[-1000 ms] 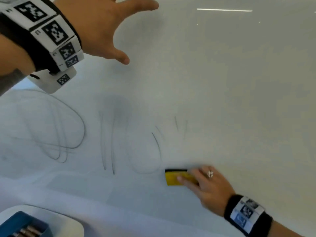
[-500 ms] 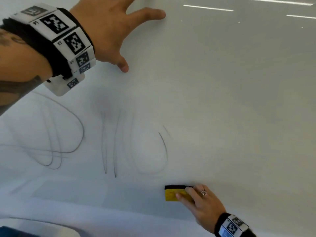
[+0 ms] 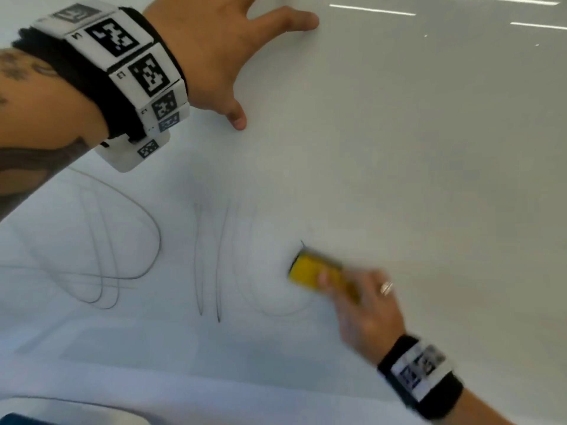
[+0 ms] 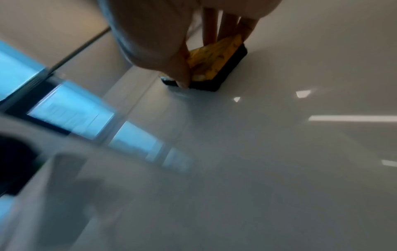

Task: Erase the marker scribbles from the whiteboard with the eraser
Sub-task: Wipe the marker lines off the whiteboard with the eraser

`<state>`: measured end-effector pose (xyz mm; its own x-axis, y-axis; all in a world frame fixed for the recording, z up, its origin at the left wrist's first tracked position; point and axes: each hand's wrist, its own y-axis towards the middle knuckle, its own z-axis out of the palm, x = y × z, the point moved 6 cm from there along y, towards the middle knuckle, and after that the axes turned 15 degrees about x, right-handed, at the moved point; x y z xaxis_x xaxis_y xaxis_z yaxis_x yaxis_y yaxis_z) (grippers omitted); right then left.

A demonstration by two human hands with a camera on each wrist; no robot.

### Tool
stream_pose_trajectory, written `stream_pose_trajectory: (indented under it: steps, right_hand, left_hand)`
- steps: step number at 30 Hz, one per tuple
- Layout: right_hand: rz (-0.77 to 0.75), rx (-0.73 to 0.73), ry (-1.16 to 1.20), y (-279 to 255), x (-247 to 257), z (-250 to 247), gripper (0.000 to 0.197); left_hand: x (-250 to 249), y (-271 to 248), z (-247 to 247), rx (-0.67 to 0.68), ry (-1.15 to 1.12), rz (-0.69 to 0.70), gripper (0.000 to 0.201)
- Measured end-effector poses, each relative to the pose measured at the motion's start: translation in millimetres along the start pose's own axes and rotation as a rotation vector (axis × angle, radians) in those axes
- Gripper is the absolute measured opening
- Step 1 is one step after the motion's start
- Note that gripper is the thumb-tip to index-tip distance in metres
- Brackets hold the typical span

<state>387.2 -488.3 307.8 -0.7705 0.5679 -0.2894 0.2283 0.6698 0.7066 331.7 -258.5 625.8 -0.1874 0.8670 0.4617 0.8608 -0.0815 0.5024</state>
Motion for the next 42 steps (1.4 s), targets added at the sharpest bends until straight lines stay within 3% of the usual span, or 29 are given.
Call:
stream_pose_trajectory:
  steps: [2, 4, 7, 10, 12, 14, 16, 20, 23, 26, 30, 33, 35, 39, 42]
  right_hand:
    - [-0.120, 0.233, -0.022, -50.1, 31.7, 51.7, 0.040]
    - [-0.170, 0.326, -0.011, -66.9, 37.8, 66.0, 0.040]
    - [-0.193, 0.172, 0.000, -8.1, 19.7, 21.5, 0.039]
    - [-0.028, -0.128, -0.041, 75.2, -14.8, -54.7, 0.043]
    - [0.059, -0.207, -0.042, 108.2, -34.1, -81.8, 0.042]
    - [0.097, -0.230, -0.008, 108.9, -30.9, -78.6, 0.044]
    - [0.074, -0.182, 0.000, 77.8, -8.5, -44.3, 0.049]
    - [-0.151, 0.186, -0.014, -27.0, 49.1, 57.3, 0.042]
    - [-0.213, 0.287, -0.006, -42.9, 60.8, 71.8, 0.038]
    - [-0.195, 0.151, -0.003, 22.4, 50.1, 28.0, 0.038]
    - [0.003, -0.182, -0.020, 133.4, 13.7, -58.0, 0.044]
    - [0.100, -0.274, 0.051, 168.5, 15.1, -70.5, 0.044]
    - [0.062, -0.211, 0.046, 143.9, 43.3, -33.8, 0.045]
    - [-0.178, 0.187, 0.001, 27.7, 99.9, 74.0, 0.041]
    - [-0.248, 0.315, 0.006, -0.2, 100.3, 87.8, 0.043]
  left_hand:
    - [-2.0, -0.1, -5.3, -0.012, 0.005, 0.028, 0.135]
    - [-1.1, -0.7, -7.3, -0.030, 0.041, 0.039, 0.137]
    - [2.1, -0.1, -4.8, -0.027, 0.059, 0.026, 0.137]
    - [2.0, 1.2, -1.0, 0.032, -0.022, 0.013, 0.130]
    - [1.8, 1.5, 3.2, 0.086, -0.088, 0.023, 0.125]
    - [1.7, 0.8, 3.8, 0.091, -0.101, 0.028, 0.123]
    - [3.2, -1.6, 3.1, 0.067, -0.074, 0.020, 0.124]
    - [3.2, -1.7, -0.4, 0.074, -0.113, 0.024, 0.121]
    - [4.2, -5.1, -3.6, 0.024, -0.087, 0.035, 0.128]
    - [6.7, -2.6, -2.4, 0.026, -0.077, 0.033, 0.130]
    - [9.2, 2.7, 4.6, 0.075, -0.149, 0.030, 0.124]
    - [10.6, 1.4, 3.9, 0.060, -0.164, 0.029, 0.125]
    - [10.5, -1.0, 1.5, 0.017, -0.129, 0.033, 0.126]
    - [10.9, -0.8, 3.4, -0.001, -0.108, 0.056, 0.128]
    - [14.4, 0.0, 3.4, -0.010, -0.131, 0.062, 0.128]
